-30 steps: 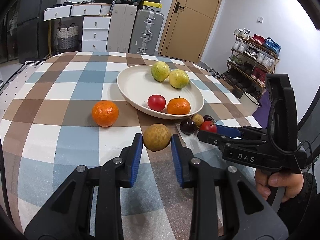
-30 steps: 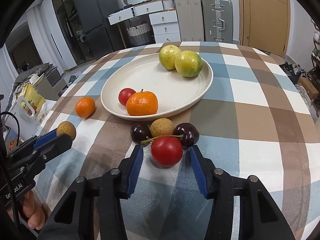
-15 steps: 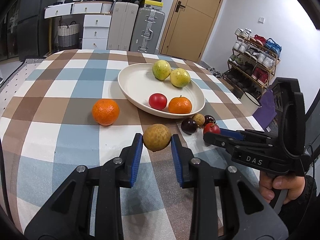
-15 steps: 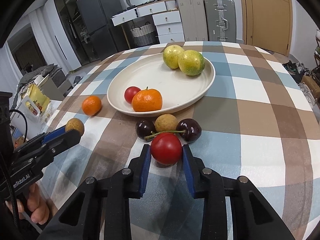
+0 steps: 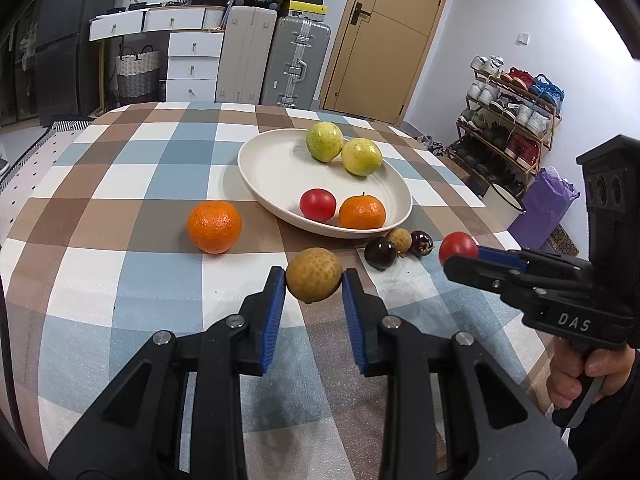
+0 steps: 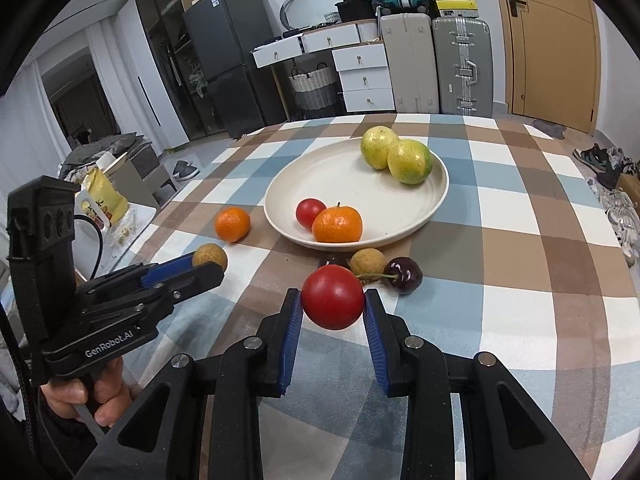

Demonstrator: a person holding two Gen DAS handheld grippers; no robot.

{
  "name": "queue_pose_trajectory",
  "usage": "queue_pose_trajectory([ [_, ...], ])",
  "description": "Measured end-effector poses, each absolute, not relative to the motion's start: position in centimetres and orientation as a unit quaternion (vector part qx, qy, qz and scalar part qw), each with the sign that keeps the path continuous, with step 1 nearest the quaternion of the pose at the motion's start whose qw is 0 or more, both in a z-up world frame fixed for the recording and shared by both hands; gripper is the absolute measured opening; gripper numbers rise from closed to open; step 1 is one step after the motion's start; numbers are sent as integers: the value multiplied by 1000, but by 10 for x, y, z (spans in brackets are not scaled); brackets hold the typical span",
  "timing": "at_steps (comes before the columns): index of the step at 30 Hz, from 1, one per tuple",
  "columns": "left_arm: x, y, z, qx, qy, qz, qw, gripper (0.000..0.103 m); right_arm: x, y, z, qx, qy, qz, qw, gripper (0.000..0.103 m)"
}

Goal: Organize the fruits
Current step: 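Carry the brown fruit in the left tool while the right tool carries the tomato over the plate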

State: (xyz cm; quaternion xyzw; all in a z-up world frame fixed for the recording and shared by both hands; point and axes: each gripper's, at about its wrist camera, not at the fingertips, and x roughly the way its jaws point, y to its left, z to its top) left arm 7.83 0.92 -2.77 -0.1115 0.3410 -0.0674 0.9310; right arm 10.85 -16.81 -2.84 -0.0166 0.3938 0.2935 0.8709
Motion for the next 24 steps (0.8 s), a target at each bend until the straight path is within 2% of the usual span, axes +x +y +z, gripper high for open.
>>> queue_pose_trajectory([
  [24, 104, -3, 14, -74, 307, -62, 947, 26, 129, -177, 6, -7, 352, 314, 882, 32],
])
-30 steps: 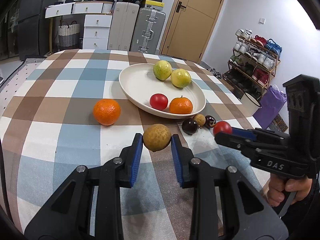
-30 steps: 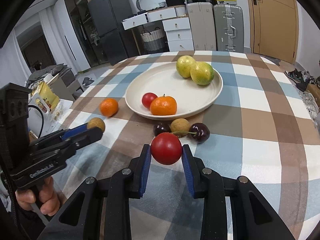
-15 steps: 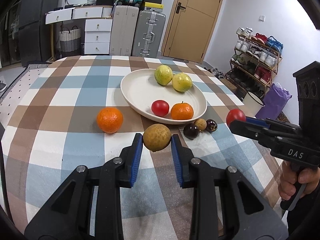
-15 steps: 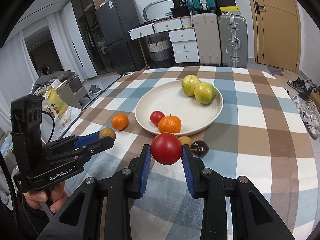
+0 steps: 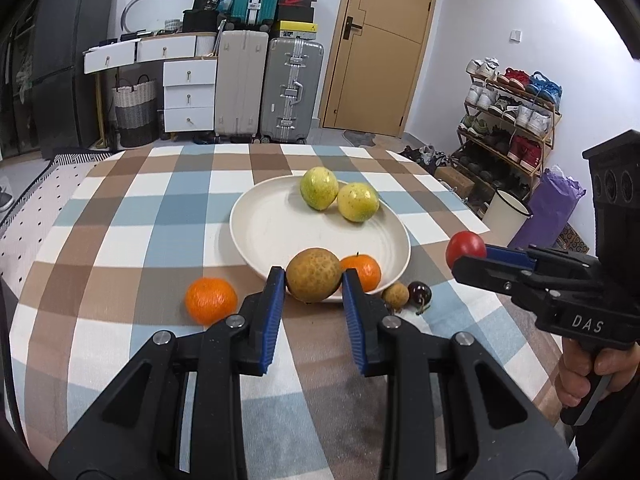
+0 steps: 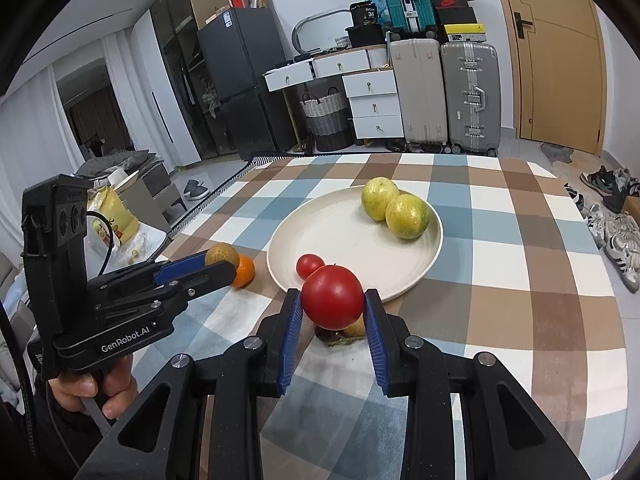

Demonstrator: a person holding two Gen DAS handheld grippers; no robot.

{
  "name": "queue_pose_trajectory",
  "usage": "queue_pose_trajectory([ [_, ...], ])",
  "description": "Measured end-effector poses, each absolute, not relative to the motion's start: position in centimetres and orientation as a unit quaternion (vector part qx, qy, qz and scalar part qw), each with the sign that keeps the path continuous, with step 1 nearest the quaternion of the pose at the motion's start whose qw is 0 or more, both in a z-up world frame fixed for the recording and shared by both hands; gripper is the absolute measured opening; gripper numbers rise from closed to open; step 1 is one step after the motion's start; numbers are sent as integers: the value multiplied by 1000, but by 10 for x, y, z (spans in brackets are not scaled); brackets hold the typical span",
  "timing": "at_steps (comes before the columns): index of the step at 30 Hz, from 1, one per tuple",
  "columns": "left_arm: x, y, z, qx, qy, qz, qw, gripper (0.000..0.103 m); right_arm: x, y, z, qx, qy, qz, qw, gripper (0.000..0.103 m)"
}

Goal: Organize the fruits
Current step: 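Carry the brown fruit in the left tool while the right tool carries the tomato over the plate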

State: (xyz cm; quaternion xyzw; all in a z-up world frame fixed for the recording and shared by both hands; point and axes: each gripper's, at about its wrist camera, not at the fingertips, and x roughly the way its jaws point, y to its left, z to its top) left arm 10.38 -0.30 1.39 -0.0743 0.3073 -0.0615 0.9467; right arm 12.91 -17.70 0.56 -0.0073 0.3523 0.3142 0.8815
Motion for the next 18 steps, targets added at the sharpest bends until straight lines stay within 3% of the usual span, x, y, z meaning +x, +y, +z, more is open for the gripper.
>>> queue_pose_trajectory([
  [18, 158, -12, 22, -55, 301, -68, 949, 26, 169, -174, 2, -2, 351, 311, 883, 32],
])
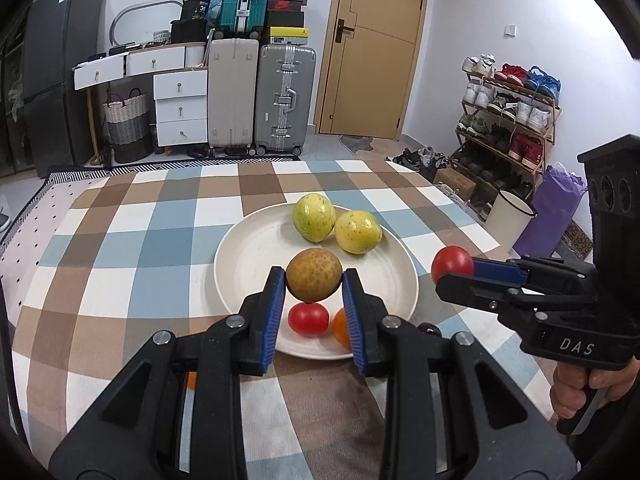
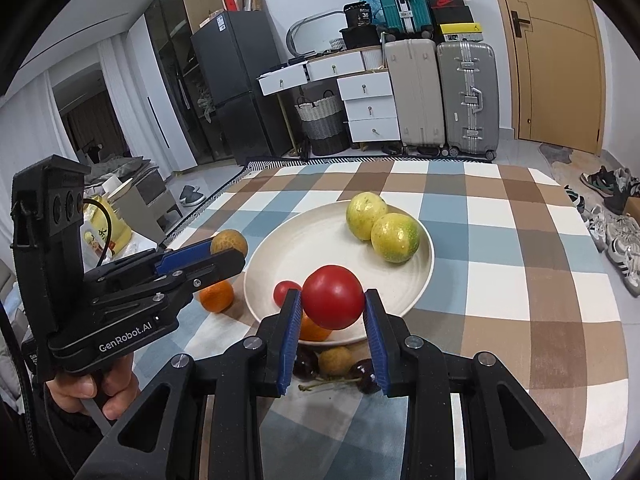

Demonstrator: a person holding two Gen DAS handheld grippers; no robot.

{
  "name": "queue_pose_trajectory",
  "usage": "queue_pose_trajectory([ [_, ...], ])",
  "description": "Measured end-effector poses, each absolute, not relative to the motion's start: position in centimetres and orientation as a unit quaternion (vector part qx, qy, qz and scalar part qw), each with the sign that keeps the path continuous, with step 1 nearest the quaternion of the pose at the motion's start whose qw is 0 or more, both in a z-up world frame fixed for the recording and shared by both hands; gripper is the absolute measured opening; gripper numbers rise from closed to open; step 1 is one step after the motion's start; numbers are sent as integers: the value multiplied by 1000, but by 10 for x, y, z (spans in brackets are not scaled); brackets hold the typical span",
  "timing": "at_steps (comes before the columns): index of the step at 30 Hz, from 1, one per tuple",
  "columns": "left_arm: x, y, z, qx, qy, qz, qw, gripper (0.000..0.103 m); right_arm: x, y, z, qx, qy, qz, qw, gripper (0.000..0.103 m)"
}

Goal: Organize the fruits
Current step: 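Carry the brown fruit in the left tool while the right tool carries the tomato over the plate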

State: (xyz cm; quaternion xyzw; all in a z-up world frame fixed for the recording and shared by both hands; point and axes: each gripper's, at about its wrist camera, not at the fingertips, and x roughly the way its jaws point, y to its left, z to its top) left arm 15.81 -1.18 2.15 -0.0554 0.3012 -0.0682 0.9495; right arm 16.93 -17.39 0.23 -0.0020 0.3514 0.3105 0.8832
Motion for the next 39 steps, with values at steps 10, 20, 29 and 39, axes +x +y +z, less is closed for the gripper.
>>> queue_pose_trajectory([
  [10, 186, -10, 2, -56, 313, -65, 946, 26, 195, -170, -20, 3, 362, 308, 880, 32],
  [20, 209, -13, -13, -54, 327, -63, 941, 26, 212, -165, -38, 5, 376, 306, 875, 32],
  [29, 221, -16, -24, -48, 340, -64, 937, 26, 220, -164, -45, 12, 383, 302, 873, 32],
  [39, 222, -22, -27, -37, 342, -71, 936, 26, 222, -162, -47, 3, 384, 297, 875, 32],
])
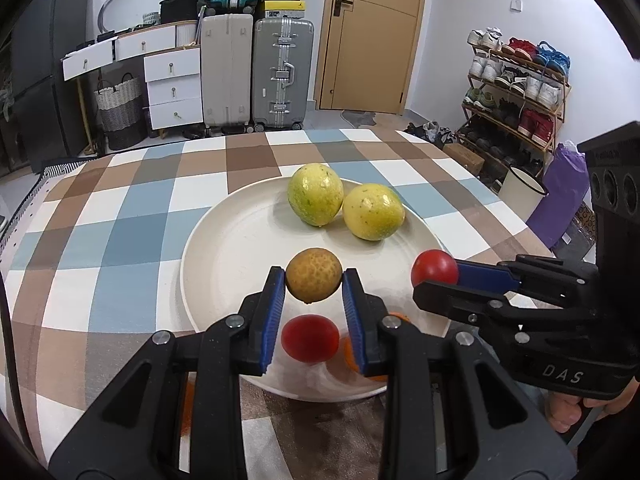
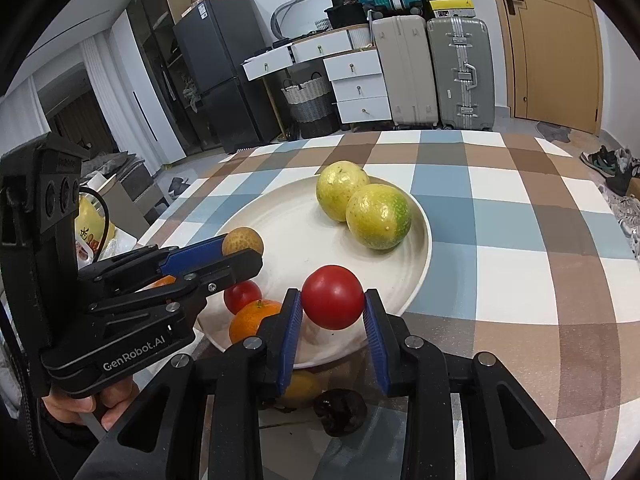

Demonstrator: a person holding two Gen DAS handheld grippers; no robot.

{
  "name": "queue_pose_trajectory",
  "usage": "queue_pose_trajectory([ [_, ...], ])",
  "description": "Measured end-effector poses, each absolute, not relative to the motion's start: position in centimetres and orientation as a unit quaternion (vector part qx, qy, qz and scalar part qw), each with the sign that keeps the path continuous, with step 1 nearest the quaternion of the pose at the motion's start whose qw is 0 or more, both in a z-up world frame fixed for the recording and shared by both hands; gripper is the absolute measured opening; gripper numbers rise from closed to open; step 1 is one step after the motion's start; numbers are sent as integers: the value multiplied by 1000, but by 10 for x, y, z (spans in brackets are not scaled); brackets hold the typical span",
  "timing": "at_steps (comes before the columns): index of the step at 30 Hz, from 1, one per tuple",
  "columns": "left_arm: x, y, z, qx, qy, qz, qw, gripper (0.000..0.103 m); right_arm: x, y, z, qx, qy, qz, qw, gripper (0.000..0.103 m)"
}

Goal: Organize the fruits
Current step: 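Carry the brown fruit in the left tool while the right tool carries the tomato over the plate, then open the left tool to drop the brown fruit while the right tool drops the tomato into the plate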

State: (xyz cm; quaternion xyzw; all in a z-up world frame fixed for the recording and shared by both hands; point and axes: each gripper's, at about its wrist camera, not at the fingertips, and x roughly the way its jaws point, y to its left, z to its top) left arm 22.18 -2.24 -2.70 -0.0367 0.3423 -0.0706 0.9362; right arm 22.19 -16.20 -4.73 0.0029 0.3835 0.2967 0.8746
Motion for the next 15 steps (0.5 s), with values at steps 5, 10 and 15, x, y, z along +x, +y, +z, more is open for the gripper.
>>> queue_pose_trajectory([
  [5, 220, -20, -25, -39, 344, -70, 936, 28, 219, -164, -45, -9, 373, 285, 883, 37],
  [10, 212, -12, -22, -51, 339, -60, 937, 61, 216, -177, -40, -3, 365, 275, 890, 52],
  [15, 198, -5, -15, -49, 324, -35, 944, 83, 210, -186, -35, 7, 354, 269, 896, 85],
])
